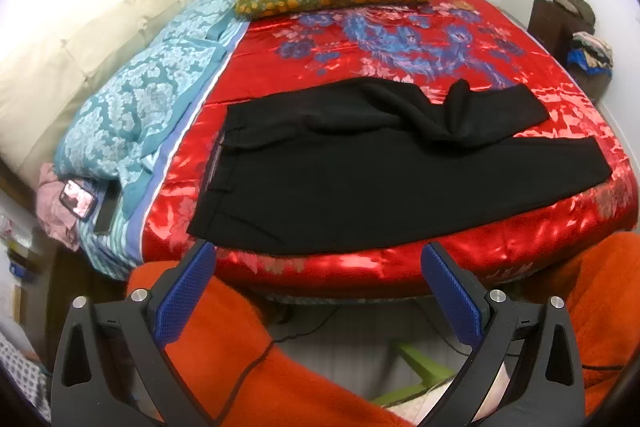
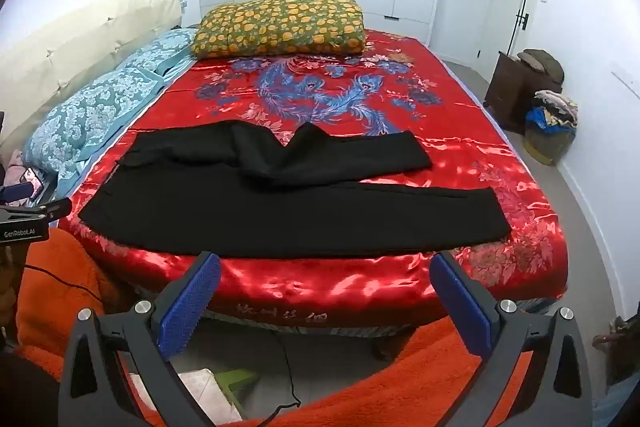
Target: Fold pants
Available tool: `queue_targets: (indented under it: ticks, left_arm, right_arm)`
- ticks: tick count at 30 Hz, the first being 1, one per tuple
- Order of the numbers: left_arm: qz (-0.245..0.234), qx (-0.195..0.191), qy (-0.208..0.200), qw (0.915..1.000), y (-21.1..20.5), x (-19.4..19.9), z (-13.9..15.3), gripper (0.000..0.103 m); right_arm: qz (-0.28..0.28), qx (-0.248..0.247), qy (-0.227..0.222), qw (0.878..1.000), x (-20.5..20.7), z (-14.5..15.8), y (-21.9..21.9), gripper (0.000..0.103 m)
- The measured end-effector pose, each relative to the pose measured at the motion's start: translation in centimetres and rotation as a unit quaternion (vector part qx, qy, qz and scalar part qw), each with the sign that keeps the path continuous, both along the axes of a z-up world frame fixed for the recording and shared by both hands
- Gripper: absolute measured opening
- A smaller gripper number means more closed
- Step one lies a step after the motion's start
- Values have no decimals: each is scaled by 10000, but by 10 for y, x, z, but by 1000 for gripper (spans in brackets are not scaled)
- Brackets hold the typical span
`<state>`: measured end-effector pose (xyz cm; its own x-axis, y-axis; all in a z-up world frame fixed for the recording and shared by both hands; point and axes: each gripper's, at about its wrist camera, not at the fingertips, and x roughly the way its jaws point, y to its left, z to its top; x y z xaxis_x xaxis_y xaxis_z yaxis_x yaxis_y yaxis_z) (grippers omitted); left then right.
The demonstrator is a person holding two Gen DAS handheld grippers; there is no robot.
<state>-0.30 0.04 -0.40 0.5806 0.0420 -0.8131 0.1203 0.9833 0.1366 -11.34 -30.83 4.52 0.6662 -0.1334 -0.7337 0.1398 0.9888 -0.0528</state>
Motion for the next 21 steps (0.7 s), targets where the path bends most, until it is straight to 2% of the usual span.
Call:
queue_targets:
  ticks: [4, 12, 21]
  left_arm:
    - [8, -15, 24, 10000, -3, 1, 1, 102]
    - [-31, 5, -43, 10000, -3, 2, 1, 102]
    - [-24, -31, 15, 10000, -3, 2, -1, 102]
  right_arm:
    - [-97, -254, 61, 9996, 2, 2, 3, 103]
    - [-100, -270, -118, 9995, 1, 10, 3, 103]
    - [-51, -343, -84, 9994, 5, 8, 11, 103]
